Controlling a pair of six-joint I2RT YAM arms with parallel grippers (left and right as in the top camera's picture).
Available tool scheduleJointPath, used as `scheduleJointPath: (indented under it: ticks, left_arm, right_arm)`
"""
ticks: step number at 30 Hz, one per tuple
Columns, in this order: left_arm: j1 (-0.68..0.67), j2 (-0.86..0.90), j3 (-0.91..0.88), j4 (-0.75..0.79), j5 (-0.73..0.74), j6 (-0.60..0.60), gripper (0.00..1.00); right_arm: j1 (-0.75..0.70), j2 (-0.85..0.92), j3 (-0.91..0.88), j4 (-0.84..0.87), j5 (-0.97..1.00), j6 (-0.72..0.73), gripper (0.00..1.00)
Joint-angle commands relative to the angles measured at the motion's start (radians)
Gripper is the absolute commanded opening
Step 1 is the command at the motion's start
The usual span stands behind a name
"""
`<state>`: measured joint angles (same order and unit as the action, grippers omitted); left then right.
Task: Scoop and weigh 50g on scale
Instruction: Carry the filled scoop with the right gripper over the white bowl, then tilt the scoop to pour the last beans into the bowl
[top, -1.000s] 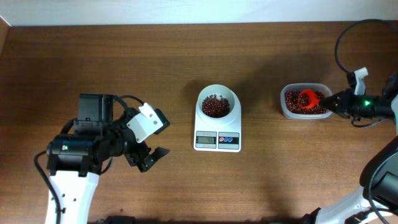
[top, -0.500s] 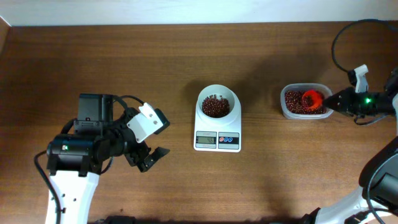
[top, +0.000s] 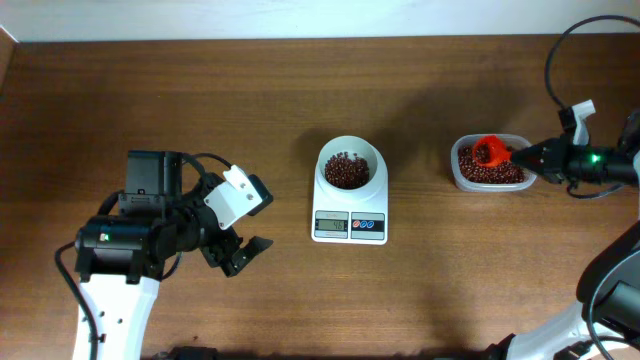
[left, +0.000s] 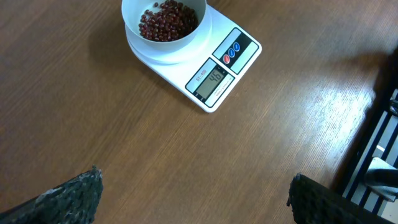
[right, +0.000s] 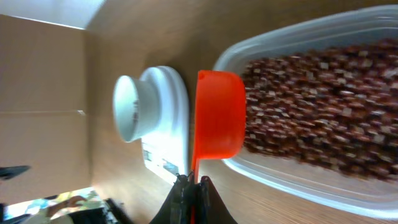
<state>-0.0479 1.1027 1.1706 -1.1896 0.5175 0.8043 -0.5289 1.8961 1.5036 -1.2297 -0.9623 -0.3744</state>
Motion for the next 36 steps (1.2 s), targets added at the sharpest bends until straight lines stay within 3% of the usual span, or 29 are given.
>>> scheduleJointPath:
  ticks: [1,12,18,21,23,26,28,30,31,33,35,36]
  left_arm:
    - [0.005,-0.002,0.008,-0.001,0.017,0.013,0.99]
    - [0.005,-0.002,0.008,-0.001,0.017,0.013,0.99]
    - [0.005,-0.002,0.008,-0.001,0.017,0.013,0.99]
    - [0.005,-0.002,0.008,-0.001,0.017,0.013,0.99]
    - [0.005,-0.002,0.008,-0.001,0.017,0.013,0.99]
    - [0.005,-0.002,0.008,-0.001,0.017,0.013,0.99]
    - [0.005,-0.002,0.008,-0.001,0.017,0.013,0.99]
    - [0.005,-0.002,0.008,-0.001,0.017,0.013,0.99]
    - [0.005,-0.002,0.008,-0.001,0.017,0.013,0.99]
    - [0.005,-0.002,0.008,-0.001,0.017,0.013,0.99]
    - [0.005,-0.002,0.008,-0.002,0.017,0.013,0.99]
    - [0.005,-0.002,0.008,-0.001,0.017,0.013,0.99]
  right_arm:
    - [0.065,-0.051,0.020,-0.005,-0.135,-0.013,0.04]
    - [0.409,-0.058,0.021,0.000,-0.134,0.012,0.04]
    - [0.537,-0.058,0.021,0.131,-0.066,0.017,0.04]
    - [0.582,-0.058,0.021,0.140,-0.043,-0.038,0.04]
    - [0.596,-0.057,0.021,0.192,0.046,0.063,0.04]
    - [0.614,-0.057,0.021,0.211,-0.009,-0.042,0.04]
    - [0.618,-0.058,0.021,0.246,0.095,0.086,0.04]
    - [0.622,-0.057,0.021,0.265,0.013,0.013,0.04]
    - [0.622,-0.057,0.021,0.277,0.132,0.128,0.04]
    - [0.622,-0.058,0.021,0.262,-0.029,-0.008,0.04]
    - [0.627,-0.057,0.021,0.295,0.145,0.151,0.04]
    - [0.627,-0.058,0.021,0.291,0.042,0.087,0.04]
